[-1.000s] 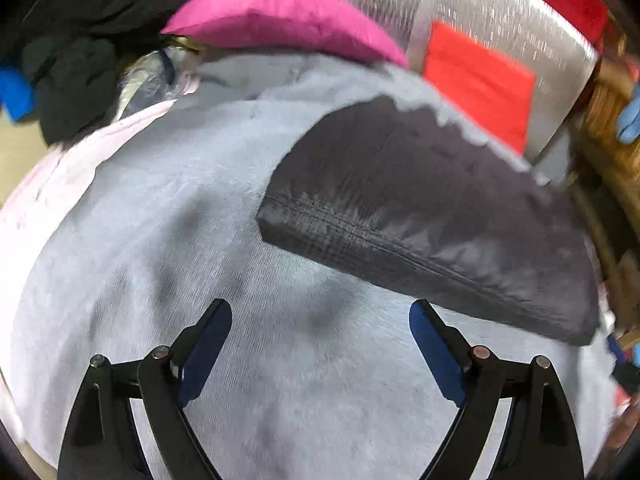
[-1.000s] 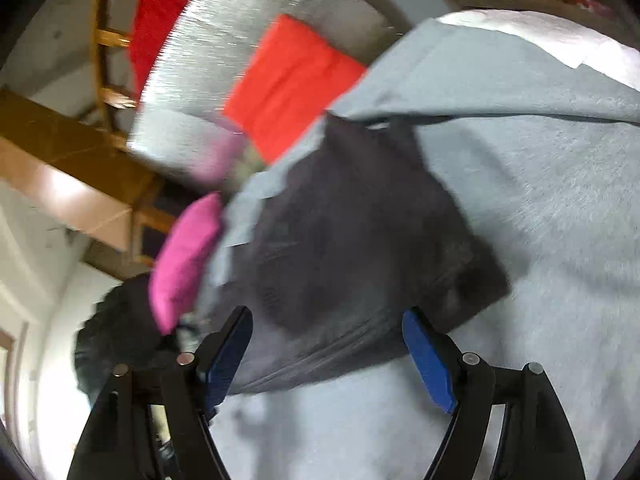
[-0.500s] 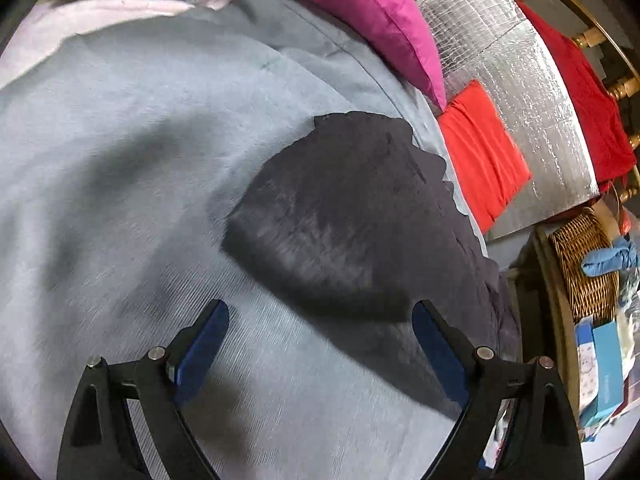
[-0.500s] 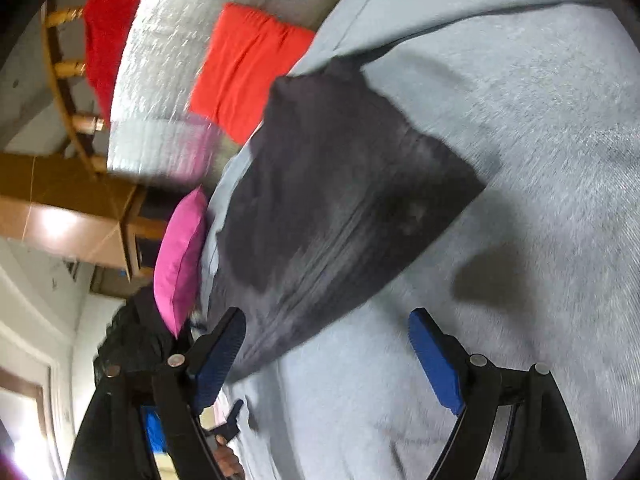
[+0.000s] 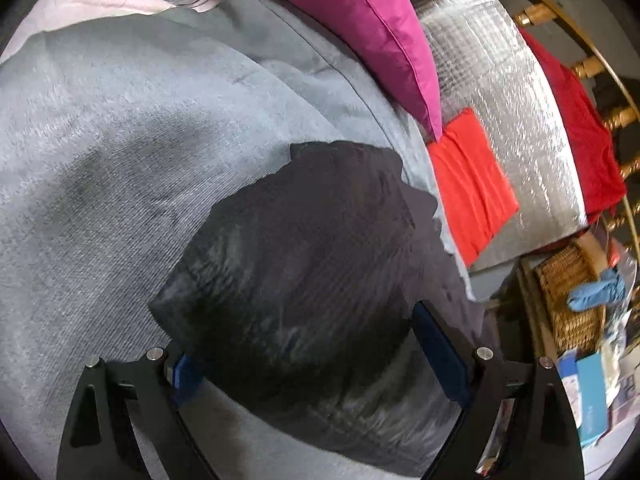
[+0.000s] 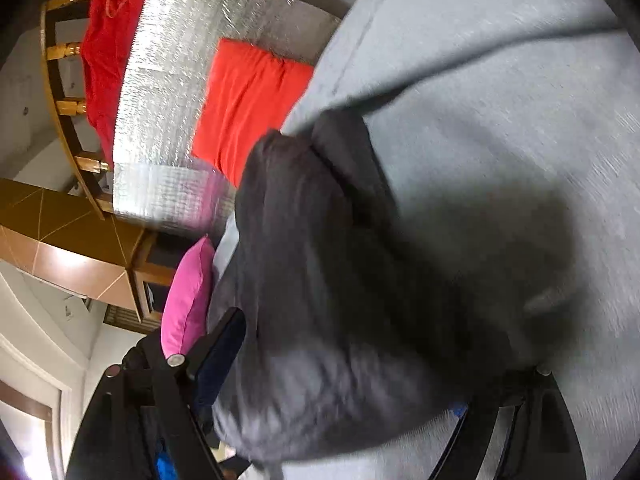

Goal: Fold large clothes

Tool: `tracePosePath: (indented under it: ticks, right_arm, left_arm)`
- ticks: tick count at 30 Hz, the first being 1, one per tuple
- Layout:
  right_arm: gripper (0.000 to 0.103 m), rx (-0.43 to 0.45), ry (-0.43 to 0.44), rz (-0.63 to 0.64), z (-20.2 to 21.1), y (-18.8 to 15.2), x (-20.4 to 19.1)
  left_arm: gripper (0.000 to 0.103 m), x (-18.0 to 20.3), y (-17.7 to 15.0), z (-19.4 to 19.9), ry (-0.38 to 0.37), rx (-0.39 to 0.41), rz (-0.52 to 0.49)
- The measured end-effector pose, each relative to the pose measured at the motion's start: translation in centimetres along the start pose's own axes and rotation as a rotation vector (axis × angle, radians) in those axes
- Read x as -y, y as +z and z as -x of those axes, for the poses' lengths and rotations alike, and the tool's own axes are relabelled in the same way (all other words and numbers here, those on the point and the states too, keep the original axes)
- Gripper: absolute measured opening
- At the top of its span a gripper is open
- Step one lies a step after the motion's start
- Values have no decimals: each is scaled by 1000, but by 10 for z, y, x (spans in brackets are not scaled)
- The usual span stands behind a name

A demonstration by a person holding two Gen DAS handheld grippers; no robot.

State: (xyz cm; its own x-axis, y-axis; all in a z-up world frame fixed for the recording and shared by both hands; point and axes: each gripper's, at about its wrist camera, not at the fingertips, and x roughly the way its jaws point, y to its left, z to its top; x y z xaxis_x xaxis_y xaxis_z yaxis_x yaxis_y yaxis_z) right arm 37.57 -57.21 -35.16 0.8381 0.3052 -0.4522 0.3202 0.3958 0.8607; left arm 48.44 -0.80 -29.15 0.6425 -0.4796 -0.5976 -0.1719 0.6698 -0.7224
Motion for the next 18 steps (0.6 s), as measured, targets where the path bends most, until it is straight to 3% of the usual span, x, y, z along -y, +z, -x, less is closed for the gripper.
tracePosePath:
  ticks: [2, 3, 5, 6, 8, 12, 18]
  right_arm:
    - [87, 9, -9, 31, -1, 0, -5]
    - [87, 12, -23, 52, -1, -1, -8]
    - [75, 18, -61, 93, -1, -4, -13]
    - [58, 15, -72, 115, -1, -4, -15]
    - [52, 30, -102, 138, 2, -7, -21]
    - [42, 66, -137, 214, 13, -16, -48]
    - [40, 65, -145, 272, 41, -29, -68]
  left_arm:
    - [77, 2, 1, -4, 21, 13, -7]
    - [74, 3, 0, -6, 30, 16, -12]
    - [62, 4, 0, -7, 33, 25, -17]
    - [59, 5, -1, -7, 38, 28, -24]
    - [46, 10, -1, -2, 48, 36, -52]
    - [39, 25, -2, 14, 50, 55, -83]
    - [37, 38, -11, 55, 24, 71, -41]
